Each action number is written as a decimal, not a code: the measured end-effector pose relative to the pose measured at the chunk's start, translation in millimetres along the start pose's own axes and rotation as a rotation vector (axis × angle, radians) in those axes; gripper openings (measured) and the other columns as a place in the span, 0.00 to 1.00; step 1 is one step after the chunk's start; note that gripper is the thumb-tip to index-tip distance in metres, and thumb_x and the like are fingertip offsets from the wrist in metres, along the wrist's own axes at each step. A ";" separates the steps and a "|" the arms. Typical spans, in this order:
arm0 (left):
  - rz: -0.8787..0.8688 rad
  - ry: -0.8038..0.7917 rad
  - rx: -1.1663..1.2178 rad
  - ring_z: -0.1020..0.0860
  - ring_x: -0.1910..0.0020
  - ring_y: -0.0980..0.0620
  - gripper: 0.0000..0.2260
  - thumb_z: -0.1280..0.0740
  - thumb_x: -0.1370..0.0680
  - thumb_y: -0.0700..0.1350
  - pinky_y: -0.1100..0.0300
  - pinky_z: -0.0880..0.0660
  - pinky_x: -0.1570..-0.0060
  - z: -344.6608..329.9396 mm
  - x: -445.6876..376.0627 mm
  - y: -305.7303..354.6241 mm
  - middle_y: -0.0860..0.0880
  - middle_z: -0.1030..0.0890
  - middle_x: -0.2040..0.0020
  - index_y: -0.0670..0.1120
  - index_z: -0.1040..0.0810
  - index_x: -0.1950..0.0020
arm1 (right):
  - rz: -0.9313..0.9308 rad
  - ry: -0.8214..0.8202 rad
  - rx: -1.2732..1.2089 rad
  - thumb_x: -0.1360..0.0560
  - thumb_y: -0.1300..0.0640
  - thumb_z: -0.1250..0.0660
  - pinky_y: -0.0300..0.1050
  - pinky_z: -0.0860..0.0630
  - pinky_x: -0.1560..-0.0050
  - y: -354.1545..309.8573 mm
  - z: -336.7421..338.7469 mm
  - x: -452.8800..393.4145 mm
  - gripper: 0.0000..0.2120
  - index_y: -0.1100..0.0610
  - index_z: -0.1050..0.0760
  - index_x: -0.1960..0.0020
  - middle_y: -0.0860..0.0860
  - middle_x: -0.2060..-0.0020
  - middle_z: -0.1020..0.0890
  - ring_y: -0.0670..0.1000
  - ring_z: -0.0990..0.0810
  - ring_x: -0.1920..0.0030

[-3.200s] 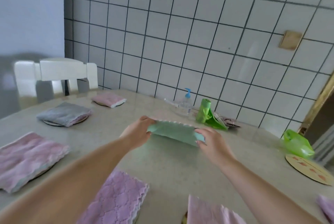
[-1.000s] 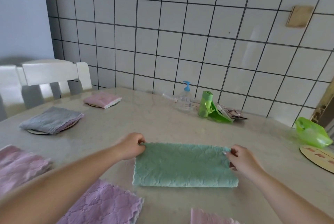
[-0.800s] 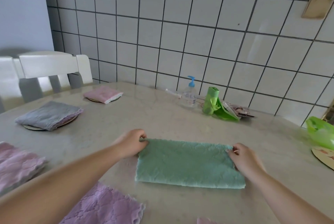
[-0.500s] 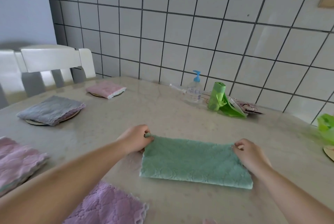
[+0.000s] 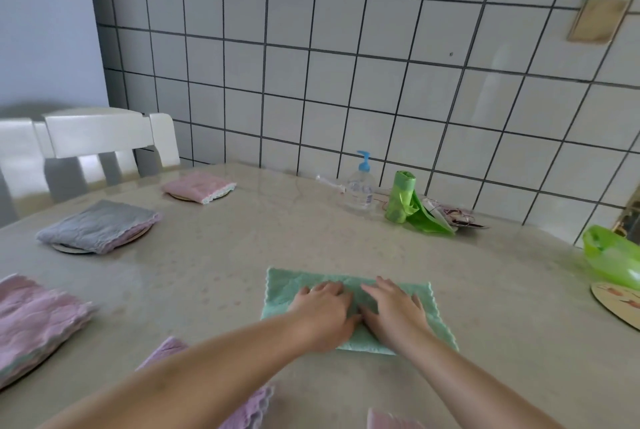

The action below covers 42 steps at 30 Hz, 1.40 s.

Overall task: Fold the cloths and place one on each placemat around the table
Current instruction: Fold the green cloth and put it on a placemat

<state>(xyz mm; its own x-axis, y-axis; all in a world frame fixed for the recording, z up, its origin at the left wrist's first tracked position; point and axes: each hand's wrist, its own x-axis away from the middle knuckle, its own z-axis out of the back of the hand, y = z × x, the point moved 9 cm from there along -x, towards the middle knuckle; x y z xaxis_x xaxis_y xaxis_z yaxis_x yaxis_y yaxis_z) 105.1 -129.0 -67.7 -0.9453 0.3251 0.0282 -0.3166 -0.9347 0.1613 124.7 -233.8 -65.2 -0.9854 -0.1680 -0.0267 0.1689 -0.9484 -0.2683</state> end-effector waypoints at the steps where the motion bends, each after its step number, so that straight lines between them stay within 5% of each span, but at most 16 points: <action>1: 0.007 -0.013 -0.010 0.43 0.26 0.45 0.23 0.49 0.20 0.56 0.45 0.44 0.29 -5.0 2.2 -0.2 0.46 0.39 0.27 0.47 0.38 0.28 | 0.006 -0.009 0.023 0.22 0.43 0.44 0.56 0.55 0.25 0.2 -3.3 4.2 0.25 0.44 0.40 0.27 0.47 0.24 0.44 0.47 0.50 0.24; 9: -0.010 -0.105 -0.106 0.60 0.24 0.53 0.30 0.55 0.22 0.64 0.49 0.61 0.26 -16.2 21.1 -15.6 0.50 0.57 0.22 0.54 0.55 0.24 | -0.022 -0.068 0.186 0.28 0.30 0.61 0.61 0.58 0.27 44.0 -2.0 27.3 0.35 0.43 0.51 0.25 0.45 0.23 0.51 0.47 0.54 0.24; 13: -0.009 -0.138 -0.154 0.61 0.25 0.53 0.33 0.58 0.25 0.69 0.49 0.63 0.27 -15.5 27.0 -31.3 0.51 0.59 0.23 0.56 0.57 0.24 | -0.110 -0.098 0.197 0.24 0.33 0.58 0.63 0.58 0.27 77.7 2.5 36.6 0.30 0.42 0.56 0.24 0.45 0.23 0.55 0.48 0.55 0.24; 17: -0.052 -0.189 -0.161 0.62 0.25 0.54 0.54 0.74 0.48 0.77 0.51 0.63 0.27 -12.5 37.8 -44.3 0.52 0.60 0.23 0.57 0.59 0.24 | -0.142 -0.107 0.204 0.25 0.33 0.59 0.63 0.58 0.27 94.7 6.0 43.1 0.31 0.42 0.57 0.24 0.44 0.24 0.55 0.47 0.56 0.24; 22: -0.104 -0.275 -0.204 0.61 0.25 0.53 0.54 0.70 0.47 0.78 0.51 0.62 0.27 -4.3 53.5 -60.5 0.51 0.60 0.23 0.55 0.59 0.24 | -0.096 -0.048 0.231 0.24 0.34 0.56 0.62 0.59 0.28 91.5 16.9 39.6 0.30 0.43 0.48 0.25 0.46 0.24 0.48 0.49 0.53 0.24; 24: -0.111 -0.241 -0.195 0.56 0.24 0.51 0.50 0.61 0.41 0.78 0.53 0.57 0.26 6.1 52.4 -54.5 0.48 0.52 0.22 0.52 0.49 0.24 | -0.077 0.032 0.202 0.23 0.36 0.53 0.61 0.59 0.28 85.9 27.8 34.4 0.25 0.42 0.37 0.29 0.46 0.26 0.42 0.48 0.50 0.25; 27: -0.240 -0.068 -0.135 0.38 0.29 0.48 0.25 0.39 0.25 0.61 0.55 0.42 0.30 22.8 47.7 -17.3 0.47 0.33 0.30 0.50 0.31 0.31 | -0.038 0.092 0.143 0.22 0.41 0.48 0.58 0.56 0.27 66.0 35.1 18.9 0.19 0.42 0.29 0.35 0.45 0.28 0.37 0.47 0.44 0.26; 34: -0.387 -0.006 -0.212 0.28 0.40 0.46 0.14 0.42 0.22 0.51 0.49 0.30 0.40 11.8 45.2 48.7 0.49 0.25 0.42 0.51 0.23 0.40 | 0.145 -0.001 -0.004 0.21 0.50 0.45 0.49 0.46 0.27 -1.9 10.7 -21.5 0.17 0.47 0.29 0.34 0.46 0.27 0.36 0.48 0.37 0.29; 38: -0.380 0.028 -0.188 0.27 0.43 0.44 0.12 0.41 0.22 0.46 0.49 0.28 0.43 11.5 39.8 49.6 0.46 0.24 0.44 0.49 0.22 0.43 | 0.141 -0.013 -0.046 0.22 0.52 0.42 0.47 0.34 0.35 -9.3 2.1 -38.0 0.13 0.49 0.27 0.39 0.46 0.38 0.24 0.49 0.26 0.39; 42: -0.491 0.132 -0.251 0.21 0.57 0.45 0.07 0.36 0.27 0.40 0.55 0.21 0.63 8.1 44.5 48.1 0.47 0.21 0.56 0.46 0.21 0.52 | 0.204 0.039 -0.030 0.24 0.57 0.38 0.44 0.30 0.40 -14.5 8.6 -46.8 0.08 0.49 0.24 0.47 0.44 0.47 0.22 0.47 0.24 0.45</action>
<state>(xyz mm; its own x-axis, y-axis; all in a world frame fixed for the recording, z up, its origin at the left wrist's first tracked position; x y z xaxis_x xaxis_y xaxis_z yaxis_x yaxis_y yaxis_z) 48.5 -158.4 -50.8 -0.6791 0.7247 -0.1167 -0.7155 -0.6890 -0.1155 168.6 -214.5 -51.7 -0.9308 -0.3449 -0.1211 0.3654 -0.8870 -0.2822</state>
